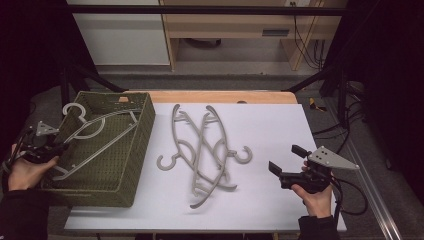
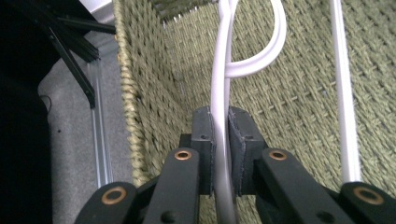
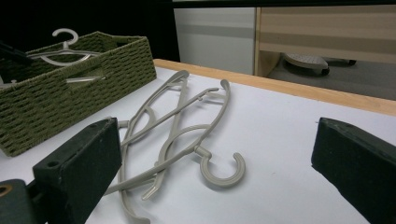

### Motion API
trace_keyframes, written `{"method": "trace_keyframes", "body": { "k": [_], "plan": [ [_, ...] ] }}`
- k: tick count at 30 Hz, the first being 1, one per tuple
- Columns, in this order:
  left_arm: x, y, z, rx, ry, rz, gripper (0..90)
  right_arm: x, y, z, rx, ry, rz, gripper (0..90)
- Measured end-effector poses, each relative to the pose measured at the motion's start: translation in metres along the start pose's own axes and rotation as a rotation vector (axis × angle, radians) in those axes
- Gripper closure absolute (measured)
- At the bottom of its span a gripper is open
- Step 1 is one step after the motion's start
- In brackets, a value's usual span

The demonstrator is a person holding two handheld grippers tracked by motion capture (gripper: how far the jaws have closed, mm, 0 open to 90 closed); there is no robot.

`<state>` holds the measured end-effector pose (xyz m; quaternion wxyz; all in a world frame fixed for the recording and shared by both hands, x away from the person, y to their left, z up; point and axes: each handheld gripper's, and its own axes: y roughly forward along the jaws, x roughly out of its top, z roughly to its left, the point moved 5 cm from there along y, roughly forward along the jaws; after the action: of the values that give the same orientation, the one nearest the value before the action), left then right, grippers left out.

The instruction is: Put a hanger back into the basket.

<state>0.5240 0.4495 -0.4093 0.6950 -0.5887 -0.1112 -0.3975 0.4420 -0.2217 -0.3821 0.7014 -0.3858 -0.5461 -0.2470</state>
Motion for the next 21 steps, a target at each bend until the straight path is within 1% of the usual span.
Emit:
{"method": "trace_keyframes", "body": {
  "k": [1, 3, 7, 9, 10, 12, 15, 17, 19, 20, 21],
  "plan": [
    [-0.001, 0.000, 0.000, 0.003, -0.001, -0.001, 81.0, 0.000, 0.000, 0.000, 0.000, 0.000, 0.000, 1.9],
    [0.000, -0.001, -0.001, -0.008, -0.009, 0.004, 80.8, 0.000, 0.000, 0.000, -0.001, 0.001, -0.003, 1.9],
    [-0.001, -0.003, -0.003, -0.014, -0.007, 0.025, 80.2, 0.000, 0.000, 0.000, -0.003, 0.002, 0.005, 1.9],
    [-0.002, -0.003, -0.003, -0.020, -0.014, 0.022, 80.0, -0.001, 0.001, 0.000, -0.004, 0.000, 0.005, 1.9],
    [-0.003, -0.002, -0.003, -0.027, -0.019, 0.027, 79.4, -0.001, 0.001, 0.000, -0.004, 0.000, 0.006, 1.9],
    [-0.004, -0.002, -0.003, -0.024, -0.021, 0.034, 77.1, 0.000, 0.001, 0.001, -0.002, 0.002, 0.006, 2.0],
    [-0.004, -0.005, -0.003, -0.043, -0.037, 0.020, 73.6, 0.000, 0.001, 0.001, -0.003, 0.001, 0.005, 2.0],
    [-0.002, -0.009, -0.002, -0.044, -0.049, 0.002, 71.7, 0.000, 0.001, 0.001, -0.003, 0.002, 0.005, 2.0],
    [0.000, -0.014, -0.003, -0.056, -0.065, -0.020, 70.5, -0.001, 0.001, 0.001, -0.004, 0.000, 0.008, 2.0],
    [0.002, -0.017, -0.003, -0.058, -0.074, -0.038, 67.6, -0.001, 0.001, 0.001, -0.004, -0.002, 0.009, 2.0],
    [0.004, -0.021, -0.005, -0.068, -0.078, -0.059, 67.6, -0.001, 0.001, 0.001, -0.004, -0.002, 0.009, 2.0]
  ]
}}
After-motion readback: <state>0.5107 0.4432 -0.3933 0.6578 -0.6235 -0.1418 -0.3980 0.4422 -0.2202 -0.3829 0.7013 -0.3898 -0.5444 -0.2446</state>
